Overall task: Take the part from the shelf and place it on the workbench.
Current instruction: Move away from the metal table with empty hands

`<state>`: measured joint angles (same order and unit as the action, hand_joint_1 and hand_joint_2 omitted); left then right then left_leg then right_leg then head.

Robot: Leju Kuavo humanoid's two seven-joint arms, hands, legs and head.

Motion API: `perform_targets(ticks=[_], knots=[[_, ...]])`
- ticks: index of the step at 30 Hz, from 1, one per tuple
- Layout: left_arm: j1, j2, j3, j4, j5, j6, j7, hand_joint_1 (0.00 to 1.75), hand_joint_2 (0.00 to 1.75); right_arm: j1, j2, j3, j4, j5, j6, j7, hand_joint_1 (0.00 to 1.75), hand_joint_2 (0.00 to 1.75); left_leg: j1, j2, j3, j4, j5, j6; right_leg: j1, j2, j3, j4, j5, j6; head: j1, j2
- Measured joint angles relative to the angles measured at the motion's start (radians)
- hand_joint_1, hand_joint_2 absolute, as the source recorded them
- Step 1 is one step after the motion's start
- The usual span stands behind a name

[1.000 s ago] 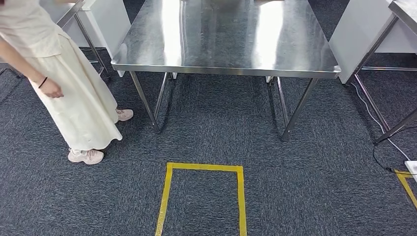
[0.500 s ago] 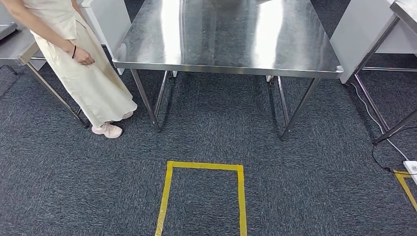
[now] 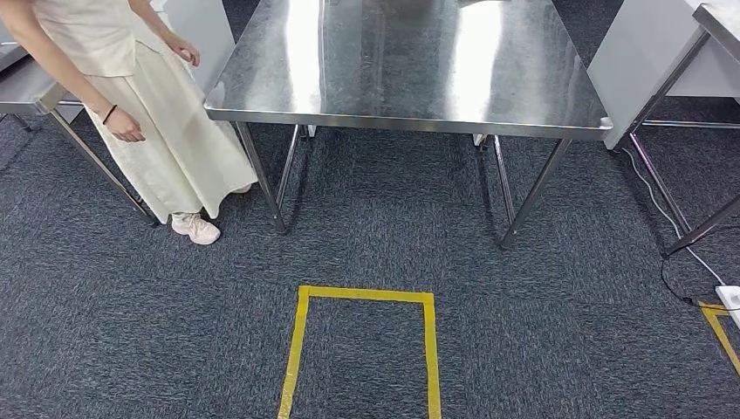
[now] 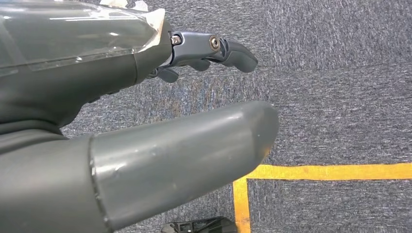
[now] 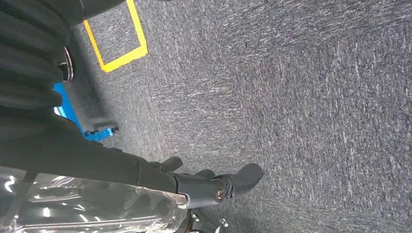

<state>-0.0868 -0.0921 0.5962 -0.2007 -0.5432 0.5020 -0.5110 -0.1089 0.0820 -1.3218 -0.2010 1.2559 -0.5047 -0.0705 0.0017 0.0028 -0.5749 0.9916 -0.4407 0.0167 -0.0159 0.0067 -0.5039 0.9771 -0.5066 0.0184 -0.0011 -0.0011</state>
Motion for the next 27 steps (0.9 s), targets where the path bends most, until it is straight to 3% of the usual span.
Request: perform_targets(ticks=[23,25,27], knots=[[0.001,0.001,0.0,0.0,0.002,-0.003,-0.003,0.0,0.0,0.0,0.0,0.0,0.0,0.001,0.0,0.007,0.0,1.75,0.0,0.0,0.0,0.001,0.0,0.0,0.0,0.0,0.0,0.0,0.0,0.0,0.0,0.0],[0.001,0.003,0.001,0.0,0.002,-0.003,-0.005,0.0,0.0,0.0,0.002,0.0,0.0,0.0,0.0,0.007,0.0,1.75,-0.001,0.0,-0.003,0.005,-0.002,0.005,-0.009,-0.001,0.006,-0.003,0.003,0.006,0.0,0.0],[0.001,0.006,0.001,0.0,0.003,-0.005,-0.007,0.0,0.0,0.0,0.005,0.0,0.0,-0.001,0.0,0.005,0.0,1.75,0.002,0.001,-0.001,-0.005,0.006,0.02,-0.011,-0.002,0.011,-0.009,0.008,0.017,-0.002,0.0]])
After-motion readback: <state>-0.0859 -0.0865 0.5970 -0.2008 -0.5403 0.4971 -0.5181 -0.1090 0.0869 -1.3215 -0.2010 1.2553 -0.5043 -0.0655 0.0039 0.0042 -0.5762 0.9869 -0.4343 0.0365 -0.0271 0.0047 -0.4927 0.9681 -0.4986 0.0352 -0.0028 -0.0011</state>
